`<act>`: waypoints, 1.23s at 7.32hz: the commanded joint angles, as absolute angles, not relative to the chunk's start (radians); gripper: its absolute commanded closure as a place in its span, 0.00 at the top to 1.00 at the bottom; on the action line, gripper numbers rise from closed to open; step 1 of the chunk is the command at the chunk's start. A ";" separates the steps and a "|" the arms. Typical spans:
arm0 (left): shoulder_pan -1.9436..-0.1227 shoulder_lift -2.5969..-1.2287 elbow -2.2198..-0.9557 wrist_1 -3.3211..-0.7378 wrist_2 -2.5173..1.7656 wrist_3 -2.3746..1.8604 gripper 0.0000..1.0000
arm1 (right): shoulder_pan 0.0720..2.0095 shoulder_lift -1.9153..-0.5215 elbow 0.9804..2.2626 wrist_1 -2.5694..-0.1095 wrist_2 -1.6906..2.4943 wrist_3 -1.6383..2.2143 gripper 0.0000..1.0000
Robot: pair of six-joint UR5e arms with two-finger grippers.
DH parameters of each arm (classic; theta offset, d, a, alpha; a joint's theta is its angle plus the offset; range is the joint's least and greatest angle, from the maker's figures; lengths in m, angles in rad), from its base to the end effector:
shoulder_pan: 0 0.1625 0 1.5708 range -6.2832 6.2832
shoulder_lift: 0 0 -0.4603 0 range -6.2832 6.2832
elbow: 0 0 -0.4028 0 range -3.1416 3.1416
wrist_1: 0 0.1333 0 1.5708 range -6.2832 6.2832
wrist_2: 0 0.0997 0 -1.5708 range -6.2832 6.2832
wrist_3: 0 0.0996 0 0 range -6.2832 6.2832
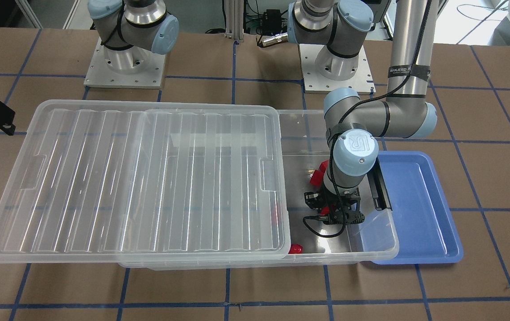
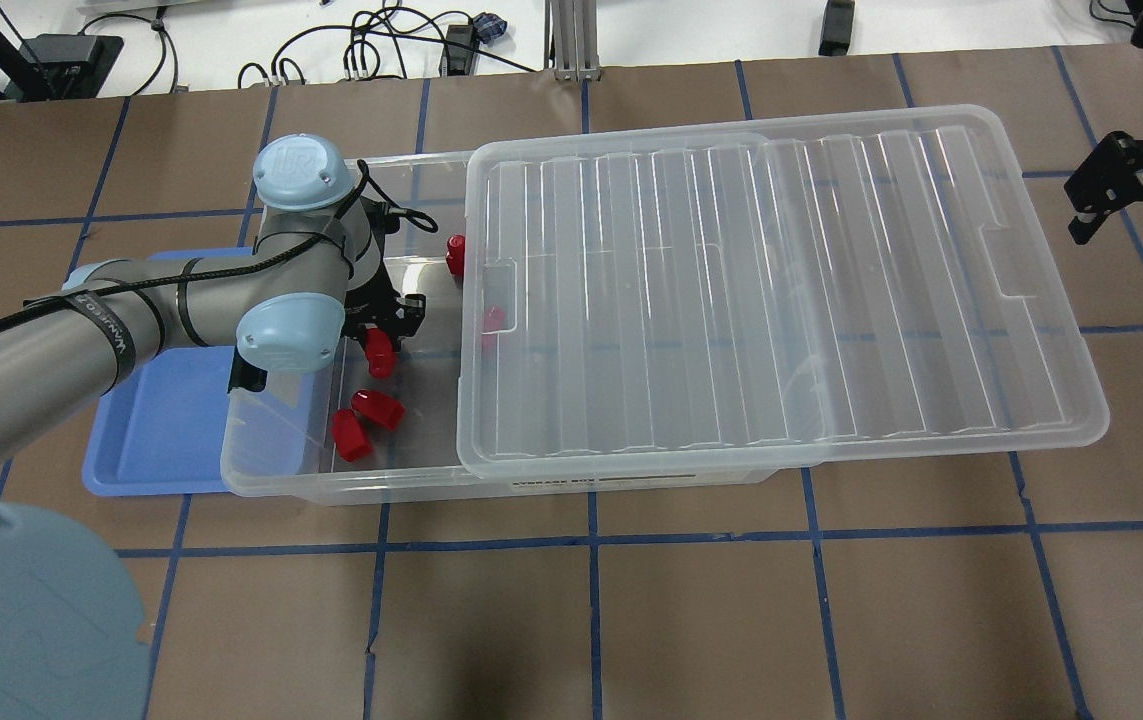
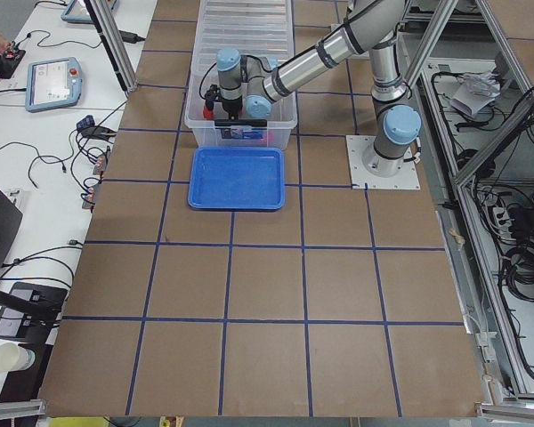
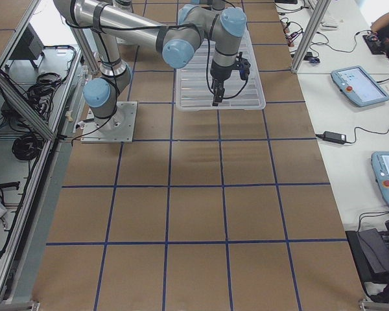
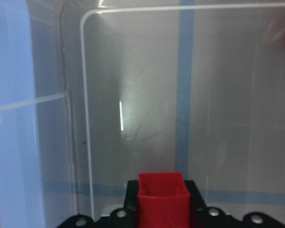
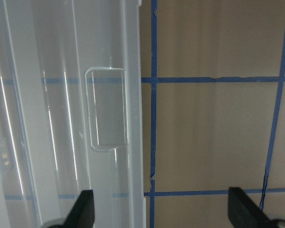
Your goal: Place red block in blue tray from box
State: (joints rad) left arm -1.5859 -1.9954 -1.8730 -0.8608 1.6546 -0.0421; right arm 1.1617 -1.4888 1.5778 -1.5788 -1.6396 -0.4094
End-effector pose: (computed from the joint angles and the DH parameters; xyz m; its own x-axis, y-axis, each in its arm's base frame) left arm -0.1338 -0.5867 0.2134 -0.9961 -0.0256 -0.0843 -0.0269 0.9996 0.0133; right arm -0.0949 -0.5368 0.4783 -0.9995 -0.0046 0.0307 -0.0015 0.9948 0.1015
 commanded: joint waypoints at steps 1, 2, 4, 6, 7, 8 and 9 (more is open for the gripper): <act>-1.580 -1.974 -1.849 -0.871 1.648 -0.043 0.10 | 1.161 -1.485 1.578 -1.580 -1.637 -0.411 1.00; -1.571 -1.958 -1.812 -0.927 1.634 -0.043 0.09 | 1.161 -1.485 1.578 -1.582 -1.635 -0.408 1.00; -1.557 -1.910 -1.714 -1.113 1.591 -0.043 0.09 | 1.161 -1.488 1.580 -1.578 -1.637 -0.405 1.00; -1.557 -1.844 -1.639 -1.253 1.577 -0.041 0.09 | 1.161 -1.485 1.580 -1.578 -1.637 -0.402 1.00; -1.551 -1.821 -1.603 -1.305 1.575 -0.037 0.09 | 1.161 -1.485 1.580 -1.578 -1.641 -0.400 1.00; -1.543 -1.800 -1.570 -1.377 1.547 -0.037 0.09 | 1.160 -1.483 1.580 -1.577 -1.646 -0.400 1.00; -1.495 -1.784 -1.548 -1.414 1.543 -0.011 0.09 | 1.160 -1.483 1.582 -1.580 -1.646 -0.409 1.00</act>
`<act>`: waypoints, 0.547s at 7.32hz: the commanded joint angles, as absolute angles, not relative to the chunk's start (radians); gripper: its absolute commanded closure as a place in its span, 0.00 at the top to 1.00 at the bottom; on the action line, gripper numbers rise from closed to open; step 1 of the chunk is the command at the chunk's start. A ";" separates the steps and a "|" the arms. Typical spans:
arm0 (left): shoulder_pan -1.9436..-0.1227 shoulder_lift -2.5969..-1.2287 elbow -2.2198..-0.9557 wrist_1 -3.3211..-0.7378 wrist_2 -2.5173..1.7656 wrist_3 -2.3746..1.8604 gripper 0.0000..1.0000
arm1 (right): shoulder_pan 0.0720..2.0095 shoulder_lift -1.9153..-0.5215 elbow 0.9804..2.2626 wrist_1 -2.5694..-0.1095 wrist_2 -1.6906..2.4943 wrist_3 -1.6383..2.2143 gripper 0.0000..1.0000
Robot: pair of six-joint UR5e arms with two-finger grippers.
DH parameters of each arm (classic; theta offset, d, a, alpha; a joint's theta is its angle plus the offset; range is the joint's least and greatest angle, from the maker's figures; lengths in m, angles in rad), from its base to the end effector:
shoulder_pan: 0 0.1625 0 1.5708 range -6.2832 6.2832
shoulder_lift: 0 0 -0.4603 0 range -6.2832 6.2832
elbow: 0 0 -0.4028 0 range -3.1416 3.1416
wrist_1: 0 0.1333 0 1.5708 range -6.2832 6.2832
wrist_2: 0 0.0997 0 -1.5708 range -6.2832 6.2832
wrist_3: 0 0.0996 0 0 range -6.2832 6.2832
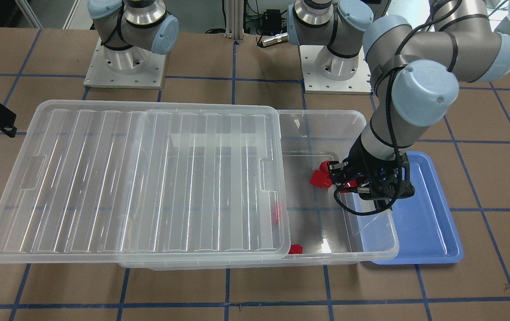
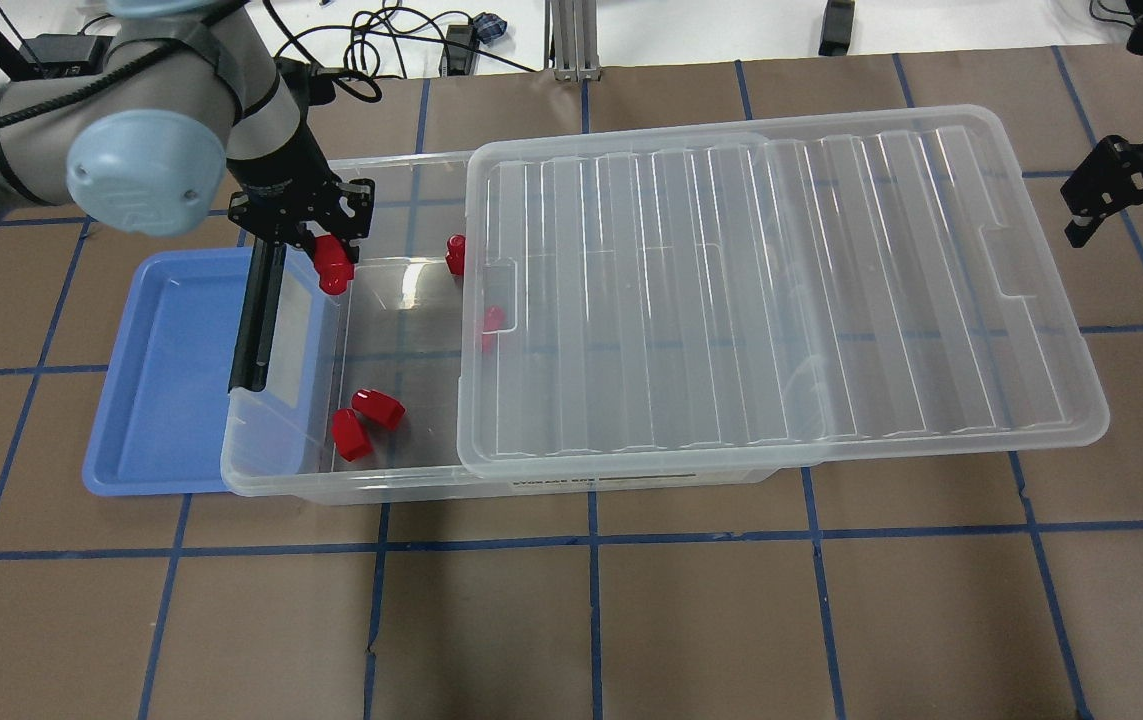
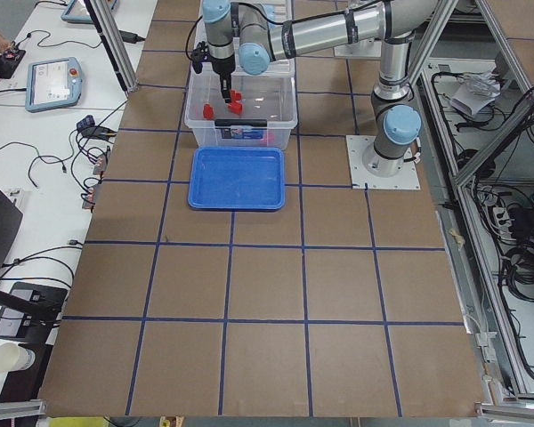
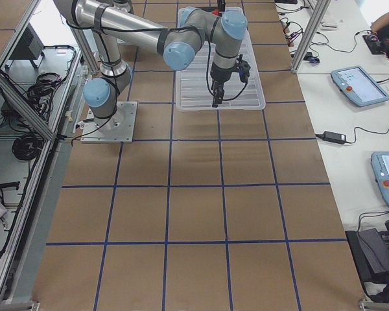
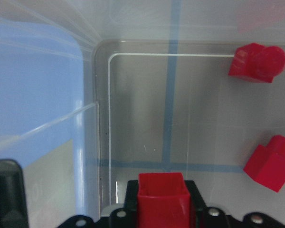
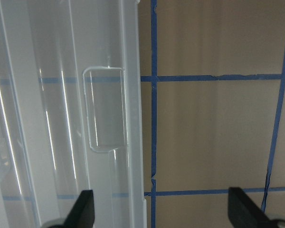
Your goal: Place red block in blue tray from box
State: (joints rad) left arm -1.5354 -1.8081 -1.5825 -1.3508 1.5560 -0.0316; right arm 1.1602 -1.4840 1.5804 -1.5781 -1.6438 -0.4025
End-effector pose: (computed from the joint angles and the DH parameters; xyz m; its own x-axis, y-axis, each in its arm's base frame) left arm -0.1136 -0.5998 0.4082 -0.9976 -0.0674 0.0139 -0.0669 0.9973 0.0295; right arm -0.0965 -0.5374 0.4745 -0.9995 0.0031 0.0320 0.0066 0.9939 0.1103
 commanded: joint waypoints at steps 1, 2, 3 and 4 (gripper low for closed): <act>-1.389 -1.781 -1.548 -1.428 1.540 0.123 0.08 | 1.160 -1.479 1.582 -1.588 -1.646 -0.414 1.00; -1.293 -1.802 -1.557 -1.427 1.540 0.264 0.04 | 1.158 -1.470 1.582 -1.591 -1.647 -0.413 1.00; -1.228 -1.810 -1.554 -1.416 1.543 0.378 0.04 | 1.157 -1.460 1.582 -1.606 -1.649 -0.416 1.00; -1.189 -1.830 -1.568 -1.405 1.540 0.496 0.01 | 1.155 -1.439 1.582 -1.653 -1.651 -0.425 1.00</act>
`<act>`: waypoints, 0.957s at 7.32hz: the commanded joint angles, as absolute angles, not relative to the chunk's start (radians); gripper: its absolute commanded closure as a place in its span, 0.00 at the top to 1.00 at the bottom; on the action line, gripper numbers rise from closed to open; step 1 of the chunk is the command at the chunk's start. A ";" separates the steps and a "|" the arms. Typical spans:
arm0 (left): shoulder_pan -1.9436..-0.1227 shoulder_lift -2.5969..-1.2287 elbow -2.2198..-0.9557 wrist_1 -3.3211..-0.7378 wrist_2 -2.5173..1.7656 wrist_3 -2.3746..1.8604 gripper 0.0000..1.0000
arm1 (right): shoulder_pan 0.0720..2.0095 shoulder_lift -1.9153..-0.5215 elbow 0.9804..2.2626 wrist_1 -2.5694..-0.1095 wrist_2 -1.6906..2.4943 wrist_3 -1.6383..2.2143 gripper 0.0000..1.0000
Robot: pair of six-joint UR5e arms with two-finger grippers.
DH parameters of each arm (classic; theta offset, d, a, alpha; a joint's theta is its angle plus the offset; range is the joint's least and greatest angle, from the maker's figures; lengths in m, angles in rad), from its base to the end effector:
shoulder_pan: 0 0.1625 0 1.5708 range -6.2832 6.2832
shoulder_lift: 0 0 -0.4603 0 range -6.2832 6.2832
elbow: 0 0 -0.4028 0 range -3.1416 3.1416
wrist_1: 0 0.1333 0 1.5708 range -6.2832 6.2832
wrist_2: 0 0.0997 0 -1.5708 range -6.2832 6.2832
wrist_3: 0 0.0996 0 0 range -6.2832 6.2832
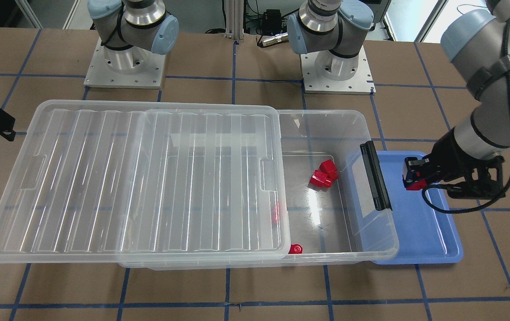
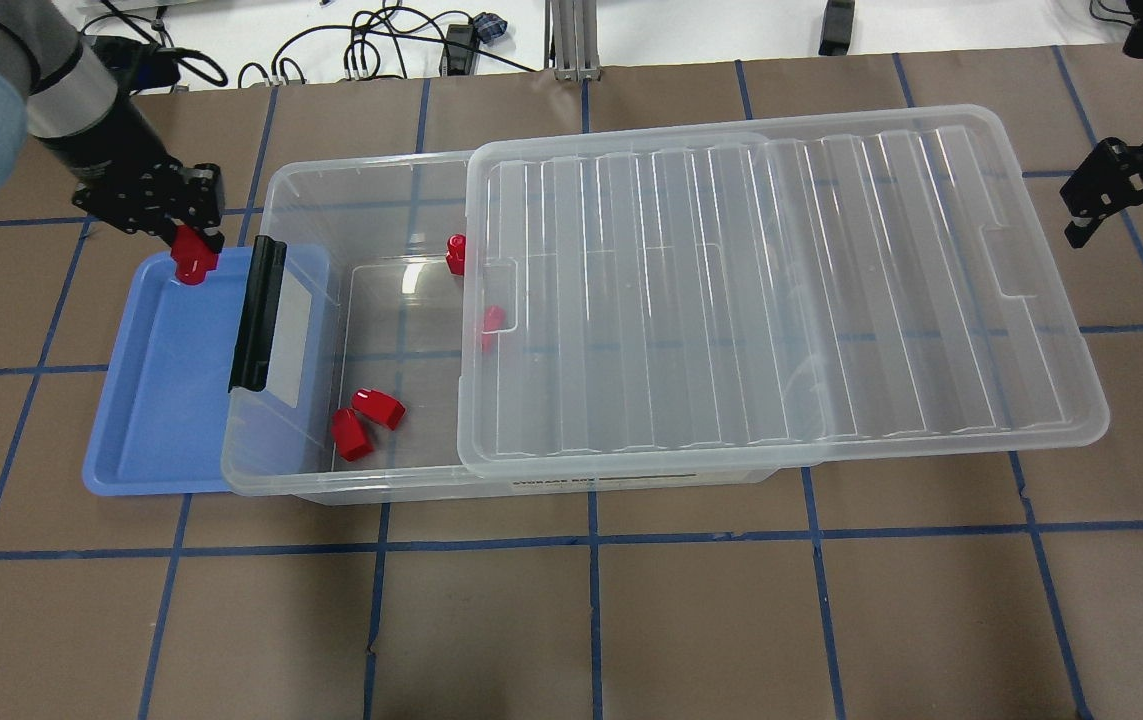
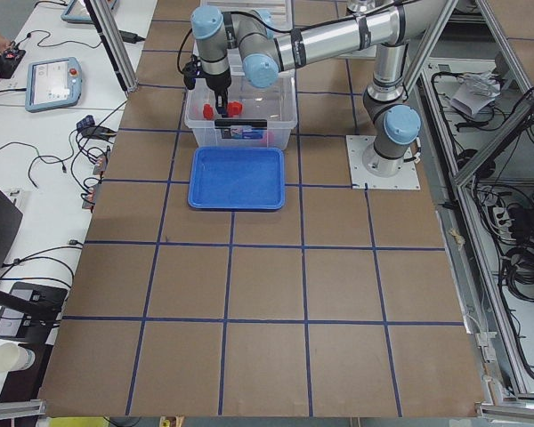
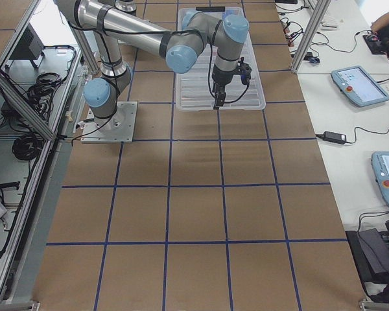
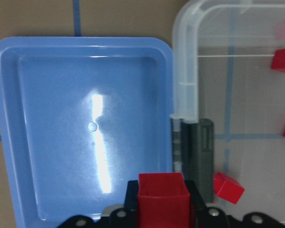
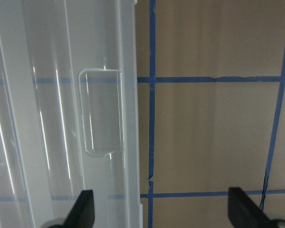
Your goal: Place red block in blue tray from box
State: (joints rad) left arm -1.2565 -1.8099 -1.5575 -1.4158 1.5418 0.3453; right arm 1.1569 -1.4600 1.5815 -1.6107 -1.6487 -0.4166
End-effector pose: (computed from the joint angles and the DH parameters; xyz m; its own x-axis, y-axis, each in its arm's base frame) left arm 0.0541 -0.6070 0.4132 -0.9983 0.0285 0.0512 0.0314 0.9979 0.0568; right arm -0.1030 -0.5467 0.4641 -0.9992 -0.0079 0.0380 -0.0038 0.9944 0.1059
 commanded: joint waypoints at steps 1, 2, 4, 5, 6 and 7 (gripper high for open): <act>-1.174 -1.874 -1.586 -1.347 1.542 0.529 0.00 | 1.155 -1.436 1.582 -1.675 -1.651 -0.433 1.00; -1.172 -1.916 -1.629 -1.250 1.542 0.535 0.00 | 1.155 -1.407 1.580 -1.680 -1.649 -0.436 1.00; -1.166 -1.960 -1.736 -1.043 1.540 0.543 0.00 | 1.151 -1.367 1.586 -1.758 -1.682 -0.457 1.00; -1.164 -1.968 -1.755 -1.025 1.540 0.546 0.00 | 1.150 -1.358 1.592 -1.764 -1.715 -0.462 1.00; -1.164 -1.977 -1.756 -1.025 1.542 0.572 0.00 | 1.150 -1.356 1.592 -1.775 -1.715 -0.459 1.00; -1.163 -1.988 -1.756 -1.023 1.542 0.578 0.00 | 1.150 -1.335 1.592 -1.779 -1.717 -0.460 1.00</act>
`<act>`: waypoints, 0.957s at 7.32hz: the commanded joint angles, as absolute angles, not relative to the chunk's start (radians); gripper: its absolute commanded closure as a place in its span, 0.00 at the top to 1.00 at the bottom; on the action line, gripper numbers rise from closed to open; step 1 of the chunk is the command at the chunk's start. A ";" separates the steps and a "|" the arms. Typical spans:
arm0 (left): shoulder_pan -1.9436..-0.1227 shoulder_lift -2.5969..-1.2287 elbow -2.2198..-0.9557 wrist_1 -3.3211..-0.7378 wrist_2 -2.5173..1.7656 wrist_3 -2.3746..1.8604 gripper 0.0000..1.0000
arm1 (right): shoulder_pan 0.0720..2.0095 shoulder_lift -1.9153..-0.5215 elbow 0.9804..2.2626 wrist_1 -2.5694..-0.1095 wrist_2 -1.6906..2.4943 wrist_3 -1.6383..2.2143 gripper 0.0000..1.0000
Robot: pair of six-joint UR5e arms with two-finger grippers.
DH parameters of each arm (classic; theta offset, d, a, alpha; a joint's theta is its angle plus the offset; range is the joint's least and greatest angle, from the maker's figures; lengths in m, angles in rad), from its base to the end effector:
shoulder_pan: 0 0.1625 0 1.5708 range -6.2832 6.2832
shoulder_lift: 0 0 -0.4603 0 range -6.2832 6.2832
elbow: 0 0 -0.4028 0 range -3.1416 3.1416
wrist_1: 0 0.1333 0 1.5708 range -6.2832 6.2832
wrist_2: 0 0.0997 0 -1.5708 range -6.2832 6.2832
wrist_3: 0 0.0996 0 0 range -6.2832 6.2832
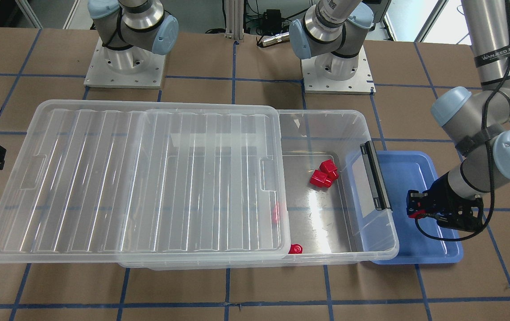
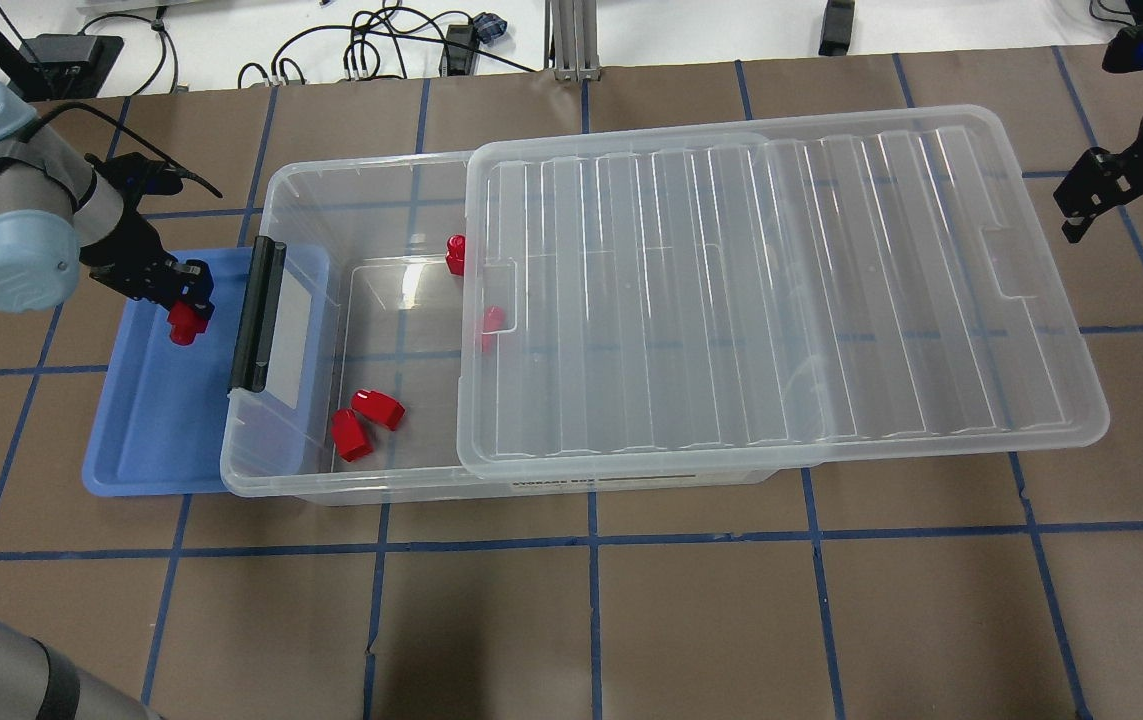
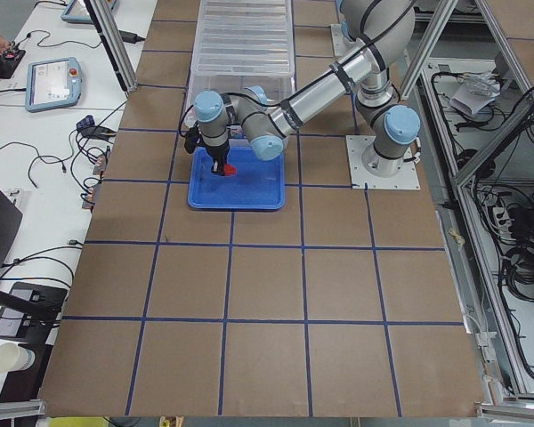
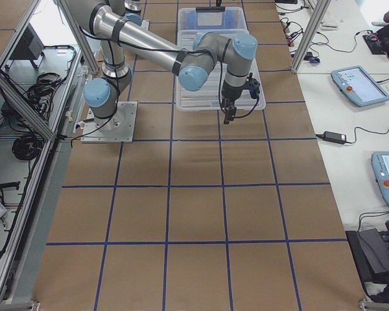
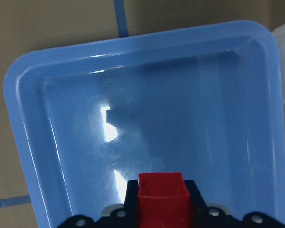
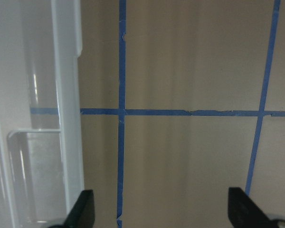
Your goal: Place red block in blue tray from box
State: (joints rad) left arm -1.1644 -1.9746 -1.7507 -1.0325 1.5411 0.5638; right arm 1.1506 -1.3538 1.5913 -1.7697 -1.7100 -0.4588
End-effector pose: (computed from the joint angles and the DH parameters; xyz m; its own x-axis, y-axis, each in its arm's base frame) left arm 0.1168 -0.6161 0.2598 -0.9866 0.1553 0.0493 0.1566 0.9874 0.0225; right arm -0.1301 -0.5841 0.4148 -0.9932 -0.0462 0.1072 -0.0359 0.9947 0.0960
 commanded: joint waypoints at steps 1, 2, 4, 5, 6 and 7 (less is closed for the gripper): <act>-1.149 -1.996 -1.756 -1.025 1.540 0.577 0.00 | 1.150 -1.328 1.592 -1.779 -1.718 -0.462 1.00; -1.141 -2.003 -1.756 -1.023 1.540 0.580 0.00 | 1.150 -1.328 1.592 -1.776 -1.718 -0.462 1.00; -1.138 -2.009 -1.758 -1.023 1.540 0.580 0.00 | 1.149 -1.328 1.614 -1.775 -1.718 -0.462 1.00; -1.137 -2.010 -1.758 -1.023 1.542 0.578 0.14 | 1.150 -1.328 1.624 -1.775 -1.718 -0.460 1.00; -1.137 -2.008 -1.756 -1.023 1.542 0.574 0.55 | 1.149 -1.328 1.629 -1.775 -1.717 -0.460 1.00; -1.138 -1.979 -1.741 -1.041 1.552 0.566 0.92 | 1.149 -1.328 1.631 -1.773 -1.717 -0.460 1.00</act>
State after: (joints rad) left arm -1.1374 -2.0017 -1.7535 -1.0272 1.5439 0.5737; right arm 1.1496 -1.3284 1.6258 -1.7745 -1.7170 -0.4604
